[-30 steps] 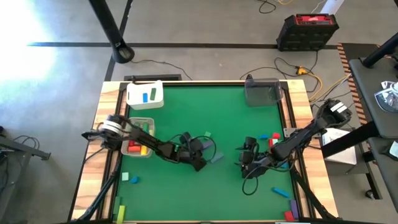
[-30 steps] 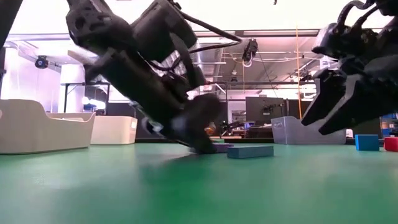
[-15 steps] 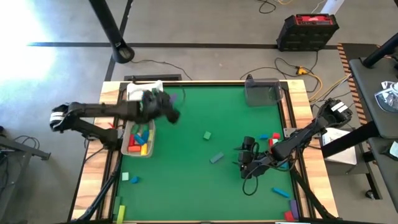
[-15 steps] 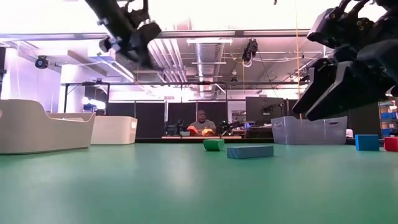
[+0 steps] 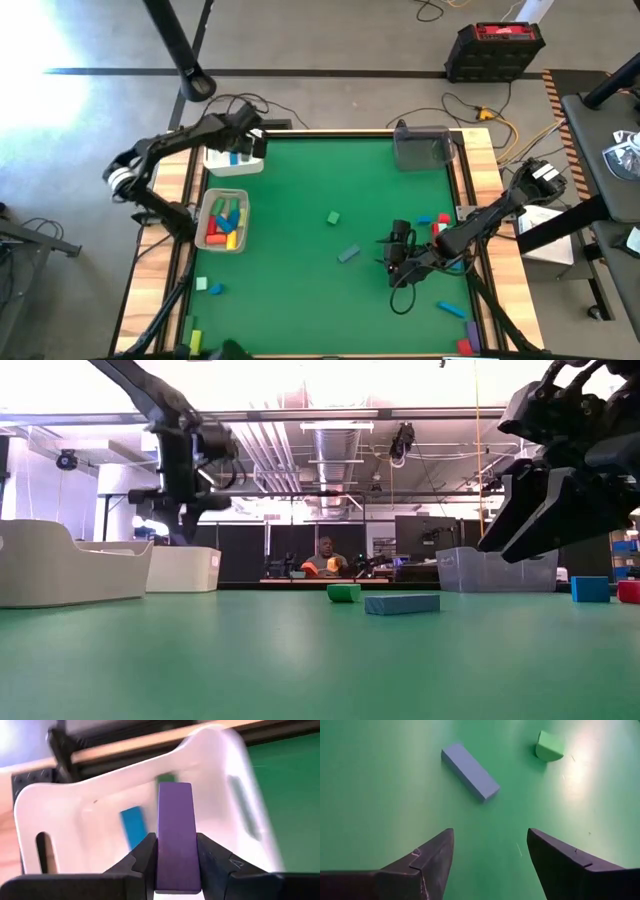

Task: Sort blocks by size
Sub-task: Put the violet rectangular block into the white bin, then put the light blue rectangular block into the white bin

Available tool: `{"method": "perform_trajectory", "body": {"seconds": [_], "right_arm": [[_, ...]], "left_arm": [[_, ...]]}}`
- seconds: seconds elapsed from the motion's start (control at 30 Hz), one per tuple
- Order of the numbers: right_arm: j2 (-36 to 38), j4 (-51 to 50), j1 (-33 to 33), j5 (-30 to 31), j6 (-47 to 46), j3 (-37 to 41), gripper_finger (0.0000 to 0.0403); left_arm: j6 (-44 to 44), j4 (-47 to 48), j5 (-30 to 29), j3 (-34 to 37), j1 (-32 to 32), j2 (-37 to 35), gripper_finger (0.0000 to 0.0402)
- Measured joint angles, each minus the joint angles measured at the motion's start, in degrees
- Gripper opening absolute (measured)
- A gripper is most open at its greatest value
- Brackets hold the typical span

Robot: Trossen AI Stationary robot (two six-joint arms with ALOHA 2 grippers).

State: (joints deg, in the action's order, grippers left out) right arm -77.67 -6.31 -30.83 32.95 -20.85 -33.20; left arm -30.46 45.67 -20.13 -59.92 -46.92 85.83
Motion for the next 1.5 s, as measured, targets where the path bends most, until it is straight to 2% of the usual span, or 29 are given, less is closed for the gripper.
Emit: {"method": "perform_trajectory", "body": {"seconds": [0.17, 0.4, 0.6, 0.8, 0.97, 1.23, 1.37, 1.5], "right_arm": [[0.00, -1.86, 0.00, -0.02, -0.05, 0.08, 0.0240], [0.00, -3.13, 0.00, -0.20, -0.29, 0.32, 0.0249], [0.00, -3.95, -0.14, -4.46, -3.91, 0.95, 0.0257], [0.00, -4.01, -2.02, -8.83, -6.25, 1.58, 0.0262], [0.00, -3.89, -4.19, -9.16, -7.58, 1.58, 0.0266], [0.00, -3.88, -5.07, -9.02, -10.04, 1.58, 0.0274], [0.00, -3.87, -5.20, -8.98, -10.56, 1.58, 0.0279], [0.00, -3.91, -5.33, -9.40, -12.00, 1.58, 0.0284]], "left_arm": [[-0.06, 2.24, 1.73, -2.80, -4.09, 6.56, 0.0087], [-0.37, 7.04, 3.69, -8.75, -6.27, 13.58, 0.0087], [-0.67, 13.64, 4.89, -13.28, -8.36, 19.98, 0.0087], [-0.69, 13.83, 7.44, -14.65, -9.34, 22.55, 0.0087], [-0.30, 13.86, 8.16, -14.40, -9.43, 23.74, 0.0087], [0.04, 13.31, 8.70, -14.40, -9.46, 23.76, 0.0177], [0.17, 12.83, 7.50, -14.18, -8.89, 22.41, 0.0196], [1.17, 12.78, 7.12, -14.16, -6.76, 17.94, 0.0208]]}}
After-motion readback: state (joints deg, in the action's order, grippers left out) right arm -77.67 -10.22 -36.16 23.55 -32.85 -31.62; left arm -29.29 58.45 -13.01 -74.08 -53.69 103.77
